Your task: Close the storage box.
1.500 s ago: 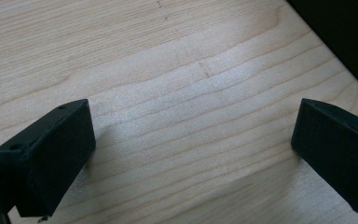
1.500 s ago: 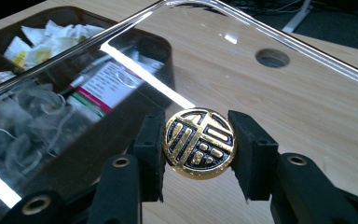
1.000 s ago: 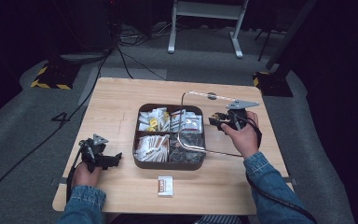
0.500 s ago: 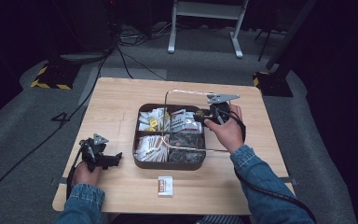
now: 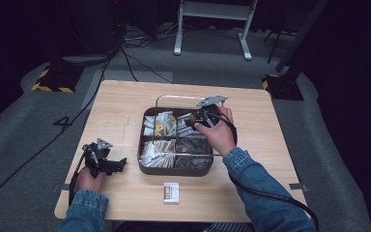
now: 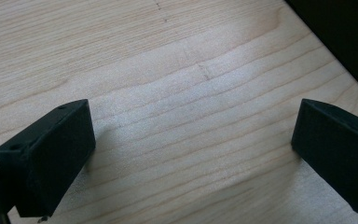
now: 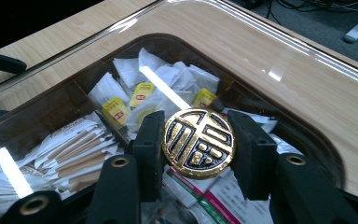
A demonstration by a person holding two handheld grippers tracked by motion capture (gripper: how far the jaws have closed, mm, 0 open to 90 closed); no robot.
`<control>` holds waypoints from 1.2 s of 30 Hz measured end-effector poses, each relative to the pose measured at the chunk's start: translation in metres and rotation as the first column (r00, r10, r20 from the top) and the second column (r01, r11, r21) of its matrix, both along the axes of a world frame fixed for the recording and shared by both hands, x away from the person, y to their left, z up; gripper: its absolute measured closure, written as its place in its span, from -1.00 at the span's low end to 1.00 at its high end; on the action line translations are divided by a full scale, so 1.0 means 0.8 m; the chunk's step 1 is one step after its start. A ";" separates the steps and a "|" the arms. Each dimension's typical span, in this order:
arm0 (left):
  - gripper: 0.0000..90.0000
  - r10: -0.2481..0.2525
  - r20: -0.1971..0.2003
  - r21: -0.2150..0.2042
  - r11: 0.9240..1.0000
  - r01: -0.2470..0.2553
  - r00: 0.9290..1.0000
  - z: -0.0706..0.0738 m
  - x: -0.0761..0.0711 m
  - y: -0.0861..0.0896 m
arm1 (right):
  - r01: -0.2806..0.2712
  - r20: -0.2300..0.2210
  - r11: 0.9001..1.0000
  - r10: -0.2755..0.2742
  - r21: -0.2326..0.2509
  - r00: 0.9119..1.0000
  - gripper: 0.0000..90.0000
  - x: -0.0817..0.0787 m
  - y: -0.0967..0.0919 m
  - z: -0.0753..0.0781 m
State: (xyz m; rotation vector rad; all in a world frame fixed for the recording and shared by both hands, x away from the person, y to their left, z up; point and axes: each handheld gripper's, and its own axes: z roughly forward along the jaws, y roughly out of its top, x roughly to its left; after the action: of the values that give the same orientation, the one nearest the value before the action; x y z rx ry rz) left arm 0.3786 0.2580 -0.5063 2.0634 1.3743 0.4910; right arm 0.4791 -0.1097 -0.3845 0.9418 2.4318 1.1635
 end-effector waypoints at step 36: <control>-1.00 -0.001 0.000 0.000 1.000 0.001 1.000 0.000 0.000 0.000 | 0.000 -0.013 0.998 -0.001 -0.058 1.000 0.32 -0.013 0.061 -0.062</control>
State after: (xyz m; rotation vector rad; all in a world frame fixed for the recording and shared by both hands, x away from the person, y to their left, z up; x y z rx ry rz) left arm 0.3787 0.2581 -0.5063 2.0638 1.3735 0.4901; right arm 0.4689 -0.0613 -0.4342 0.9353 2.4612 1.0835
